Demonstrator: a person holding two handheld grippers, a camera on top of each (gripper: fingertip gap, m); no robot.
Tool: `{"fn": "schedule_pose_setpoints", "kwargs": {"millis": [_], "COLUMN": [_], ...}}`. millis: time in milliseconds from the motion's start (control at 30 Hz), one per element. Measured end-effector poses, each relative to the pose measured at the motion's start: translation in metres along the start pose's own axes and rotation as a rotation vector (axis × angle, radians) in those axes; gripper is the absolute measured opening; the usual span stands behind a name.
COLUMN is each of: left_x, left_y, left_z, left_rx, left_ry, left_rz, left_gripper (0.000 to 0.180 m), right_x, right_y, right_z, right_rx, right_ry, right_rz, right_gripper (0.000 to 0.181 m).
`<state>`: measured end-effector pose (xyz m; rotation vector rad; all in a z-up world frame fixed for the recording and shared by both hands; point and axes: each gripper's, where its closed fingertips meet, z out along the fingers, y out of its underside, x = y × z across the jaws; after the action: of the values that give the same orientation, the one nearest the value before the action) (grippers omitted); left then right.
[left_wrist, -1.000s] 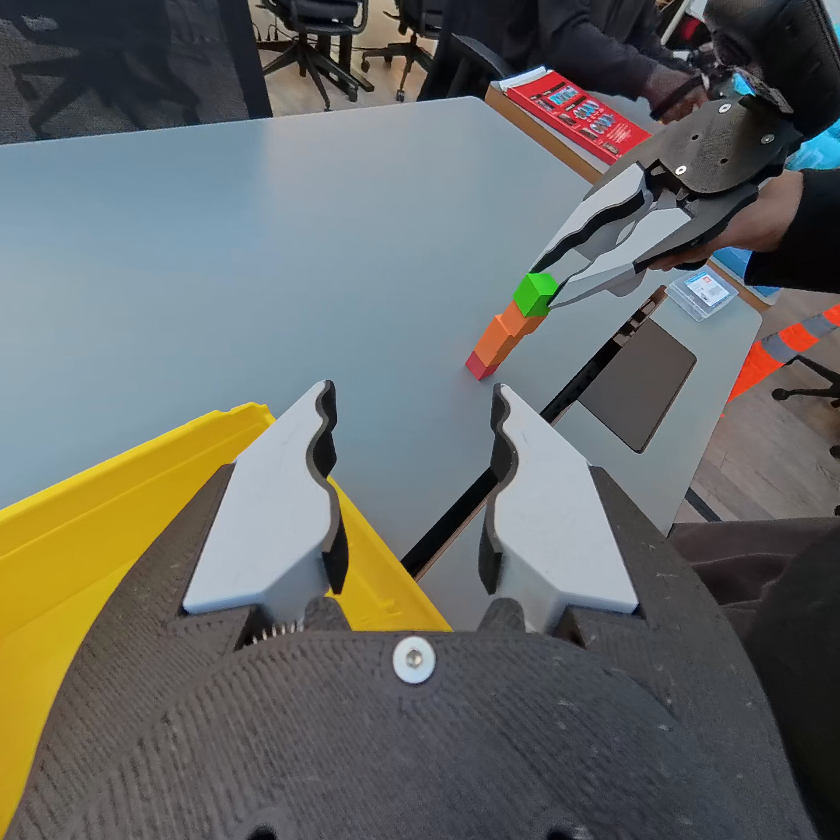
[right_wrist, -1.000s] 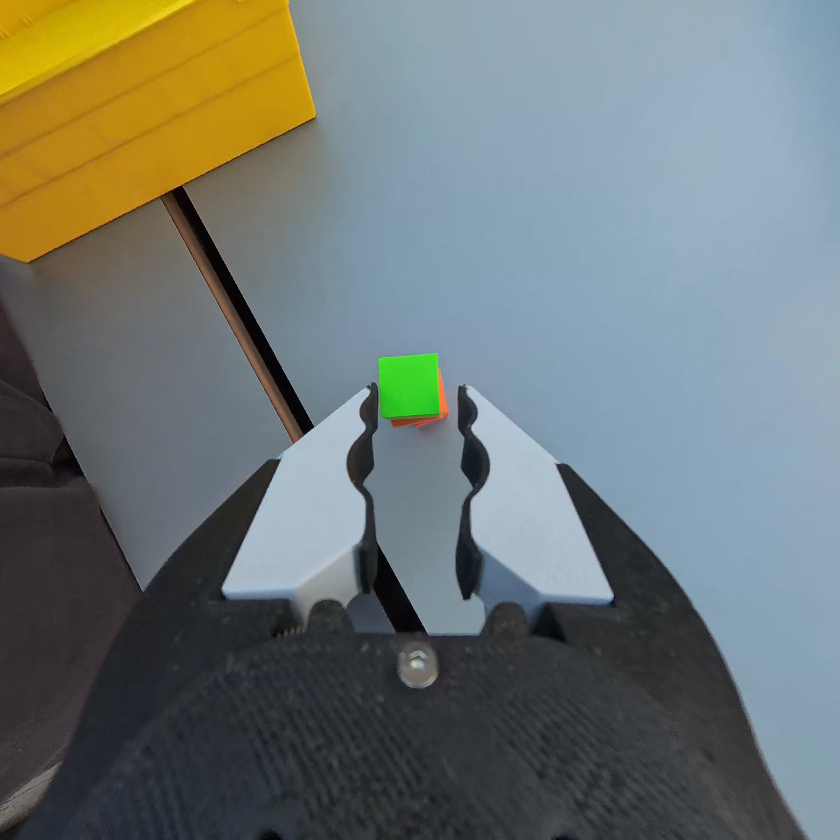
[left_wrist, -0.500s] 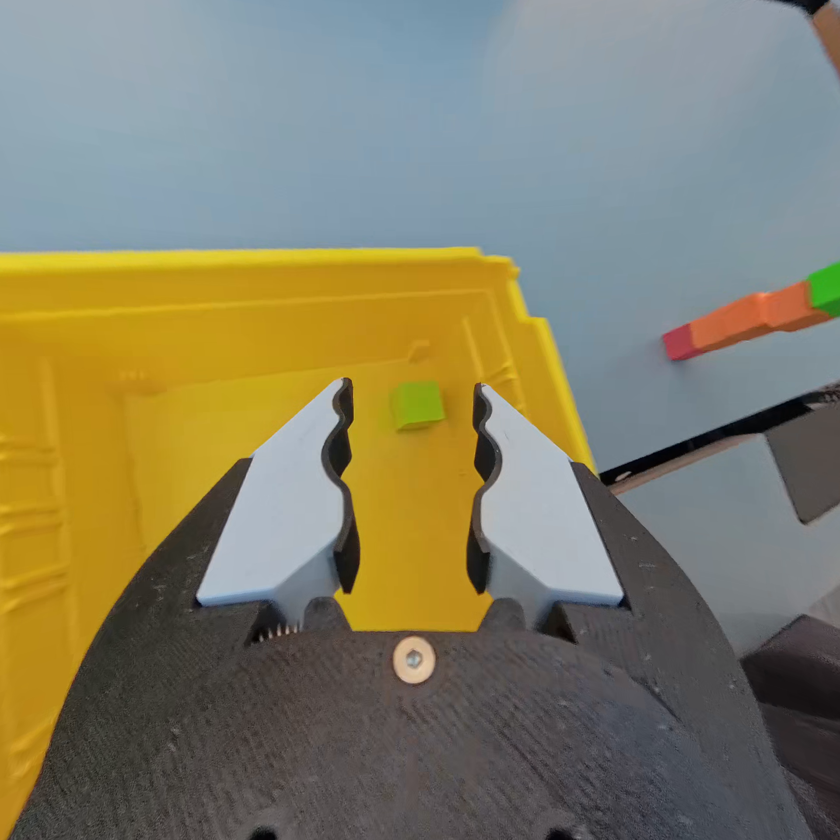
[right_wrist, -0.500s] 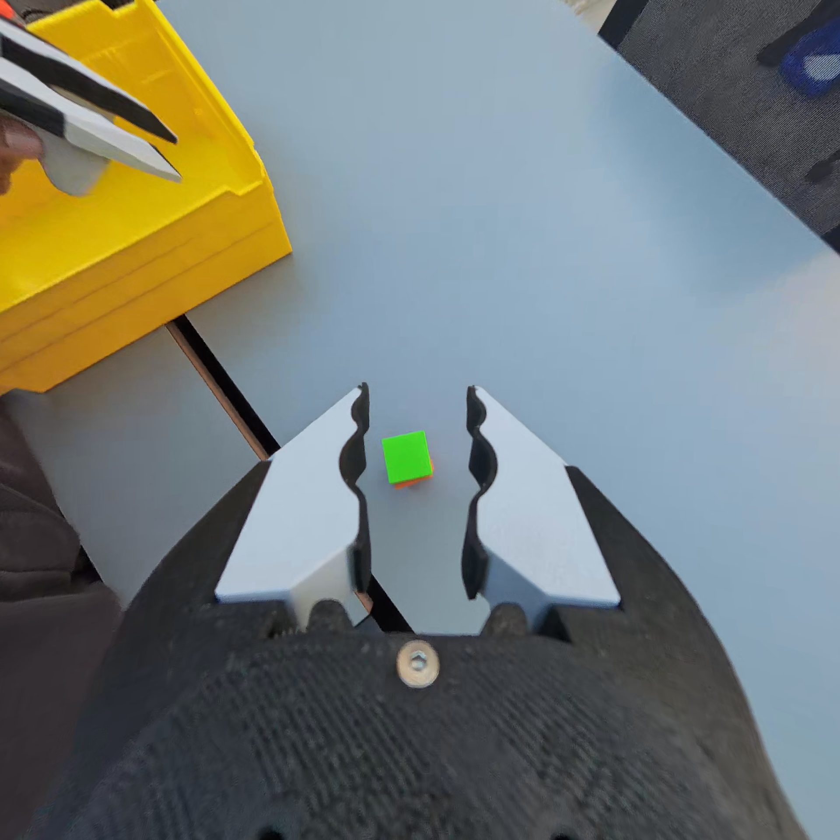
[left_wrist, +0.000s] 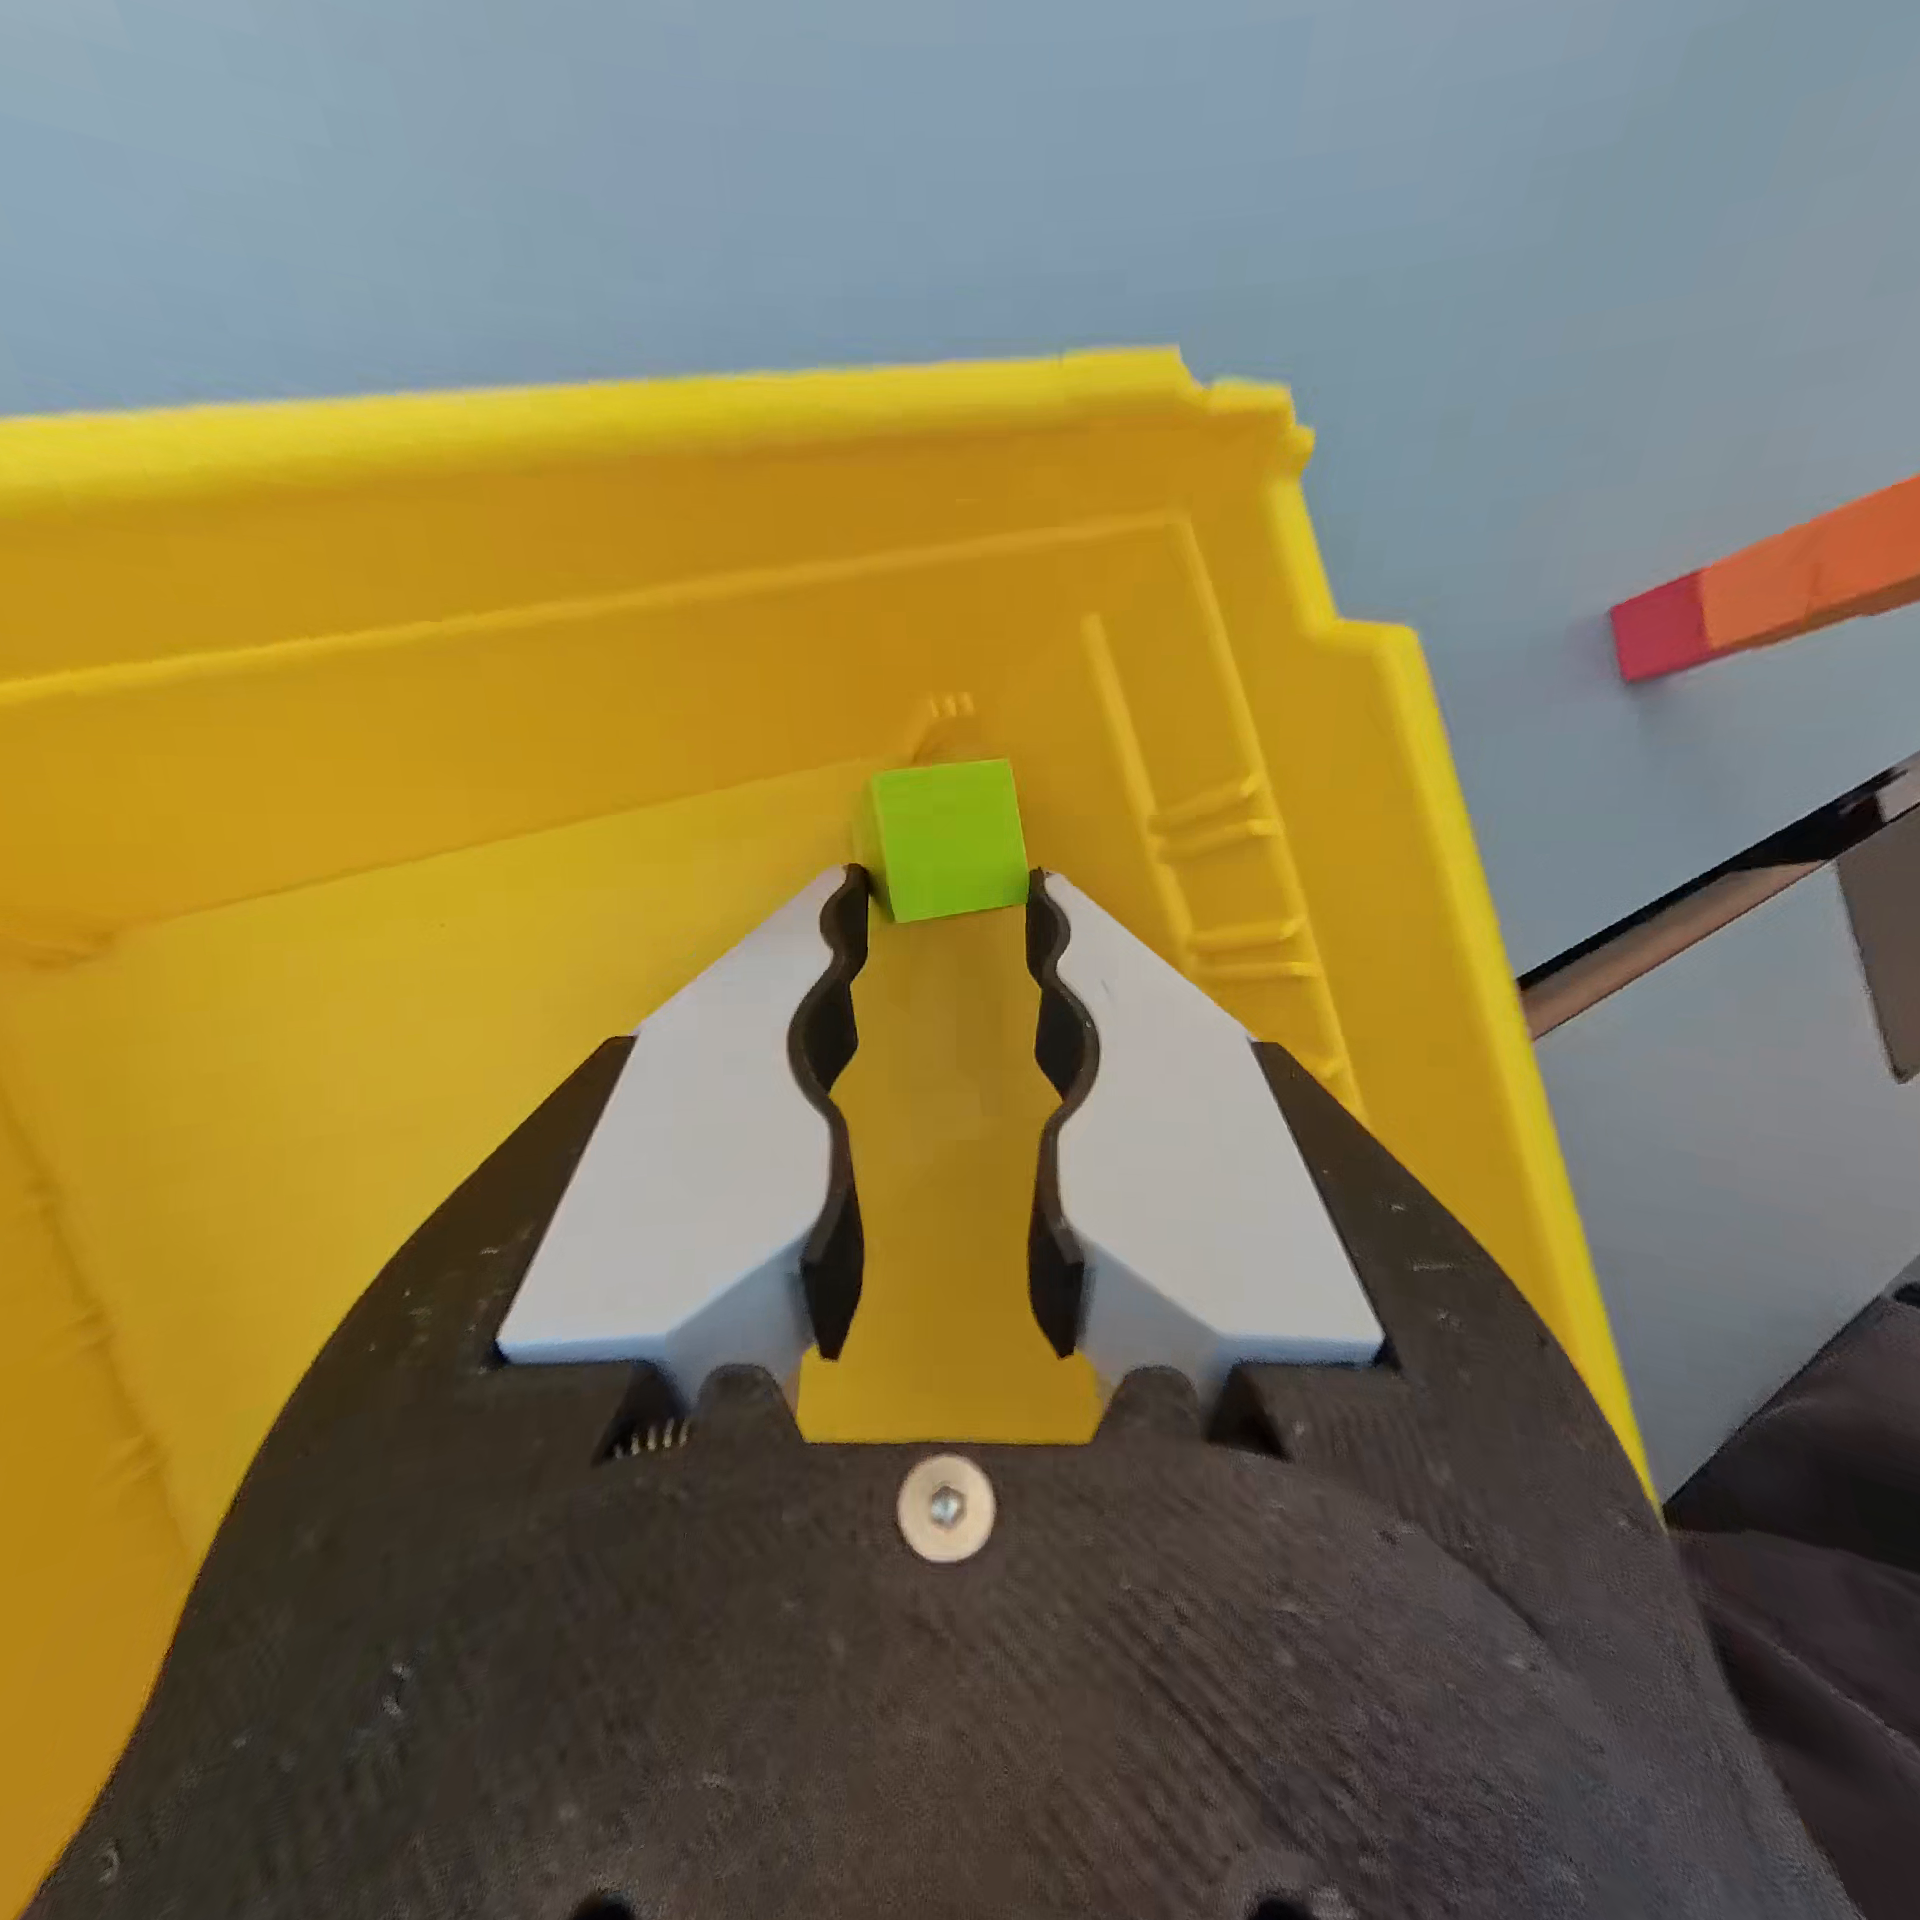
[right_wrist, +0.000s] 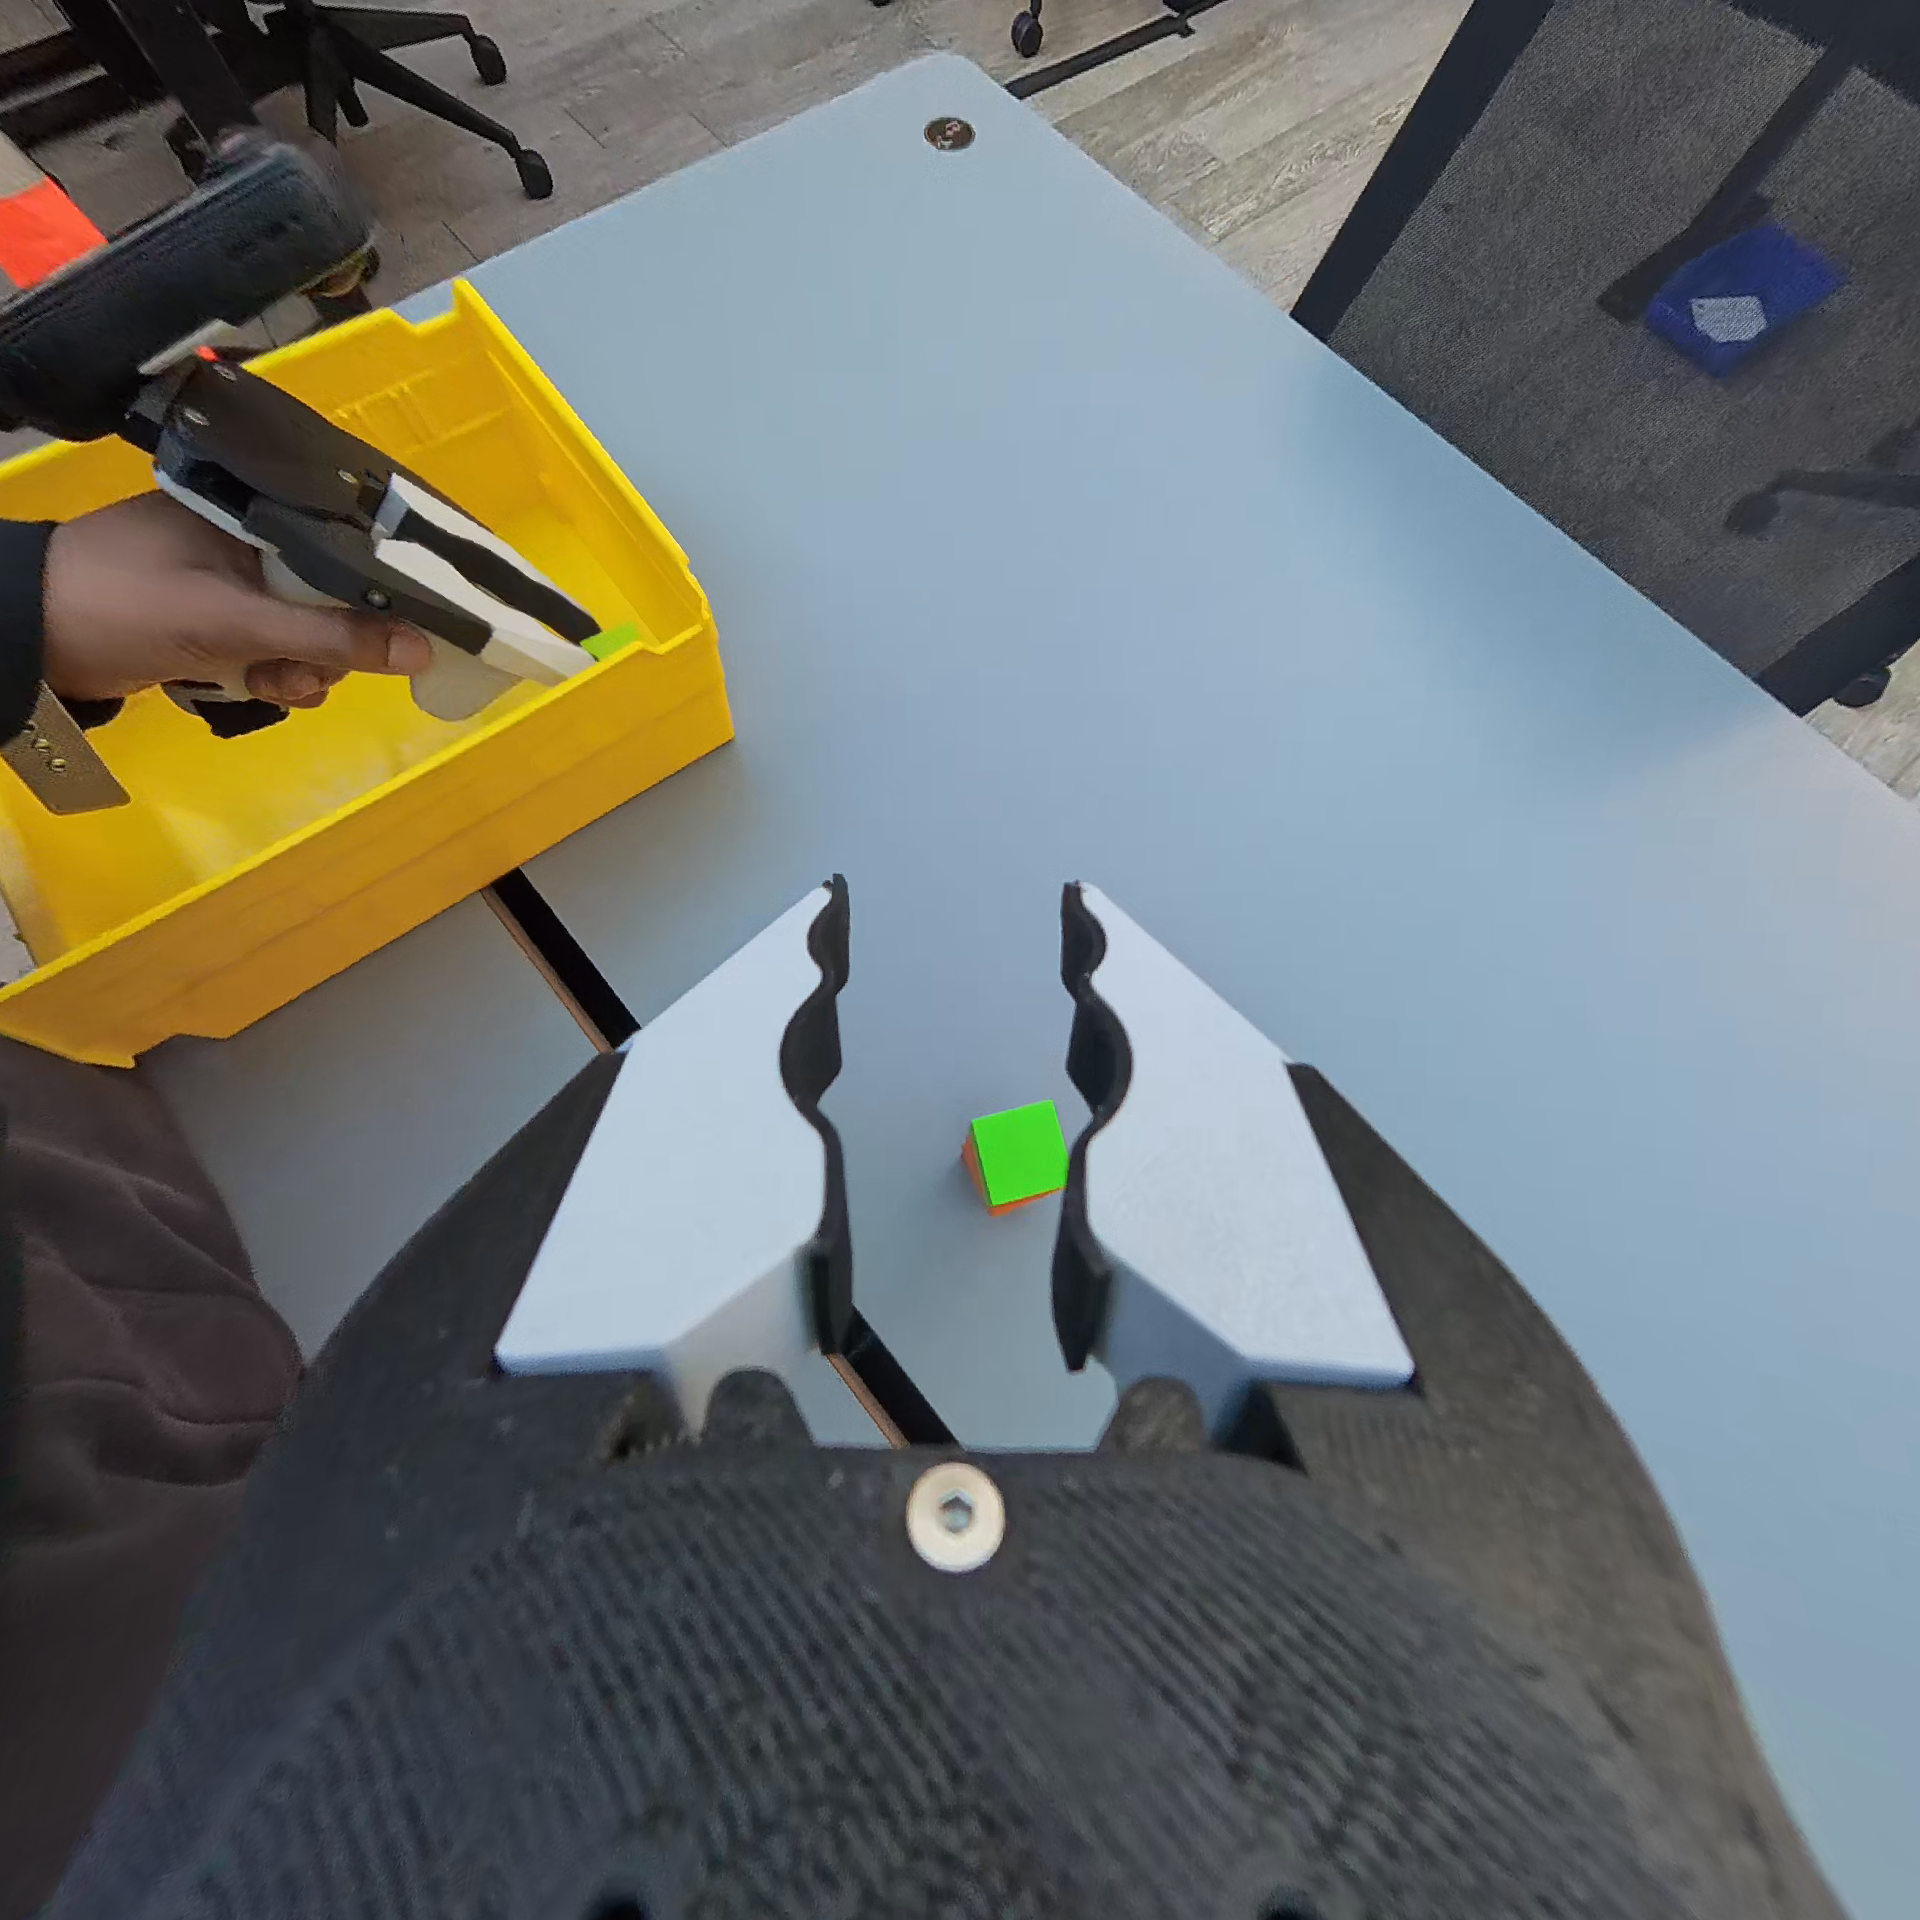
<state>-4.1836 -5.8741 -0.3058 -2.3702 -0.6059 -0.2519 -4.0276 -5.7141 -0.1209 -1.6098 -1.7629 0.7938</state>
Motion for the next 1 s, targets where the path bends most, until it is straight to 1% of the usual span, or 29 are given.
{"fn": "schedule_pose_setpoints", "kwargs": {"millis": [67,167,233,267,300,333,367,467,567,600,667,733,800,833,933,1000], "left_x": [0.009,0.051,0.077,0.086,0.098,0.115,0.128,0.153,0.174,0.179,0.19,0.197,0.197,0.195,0.188,0.183], "left_y": [-0.023,-0.066,-0.091,-0.097,-0.099,-0.102,-0.106,-0.103,-0.102,-0.102,-0.096,-0.089,-0.082,-0.08,-0.074,-0.07], "left_z": [-0.02,-0.067,-0.096,-0.102,-0.105,-0.113,-0.121,-0.125,-0.131,-0.132,-0.132,-0.13,-0.121,-0.118,-0.116,-0.115], "left_rx": [0.121,0.316,0.383,0.354,0.277,0.229,0.215,0.18,0.162,0.158,0.131,0.111,0.076,0.07,0.073,0.07], "left_ry": [0.069,0.351,0.556,0.641,0.743,0.879,0.961,0.978,1.047,1.073,1.097,1.09,1.04,1.019,0.986,0.975], "left_rz": [-0.038,-0.103,-0.232,-0.349,-0.465,-0.526,-0.55,-0.462,-0.442,-0.447,-0.424,-0.39,-0.392,-0.393,-0.385,-0.385], "left_gripper": [0.027,0.027,0.027,0.026,0.026,0.026,0.026,0.027,0.026,0.026,0.026,0.027,0.041,0.046,0.048,0.047], "right_x": [-0.007,-0.028,-0.047,-0.056,-0.066,-0.074,-0.08,-0.097,-0.105,-0.104,-0.103,-0.103,-0.096,-0.084,-0.025,0.006], "right_y": [-0.006,-0.022,-0.04,-0.049,-0.058,-0.065,-0.07,-0.073,-0.068,-0.065,-0.061,-0.056,-0.044,-0.034,0.012,0.044], "right_z": [-0.001,0.003,0.008,0.01,0.013,0.016,0.019,0.027,0.031,0.032,0.03,0.026,0.02,0.016,-0.004,-0.017], "right_rx": [0.024,0.071,0.122,0.15,0.17,0.178,0.179,0.146,0.125,0.113,0.097,0.088,0.053,0.023,-0.082,-0.118], "right_ry": [-0.01,-0.05,-0.07,-0.075,-0.071,-0.059,-0.045,-0.056,-0.091,-0.092,-0.088,-0.107,-0.1,-0.062,0.106,0.142], "right_rz": [0.025,0.029,-0.006,-0.049,-0.109,-0.179,-0.248,-0.366,-0.362,-0.359,-0.353,-0.327,-0.285,-0.269,-0.183,-0.069], "right_gripper": [0.039,0.039,0.044,0.046,0.047,0.047,0.046,0.045,0.044,0.042,0.032,0.026,0.026,0.026,0.026,0.026]}}
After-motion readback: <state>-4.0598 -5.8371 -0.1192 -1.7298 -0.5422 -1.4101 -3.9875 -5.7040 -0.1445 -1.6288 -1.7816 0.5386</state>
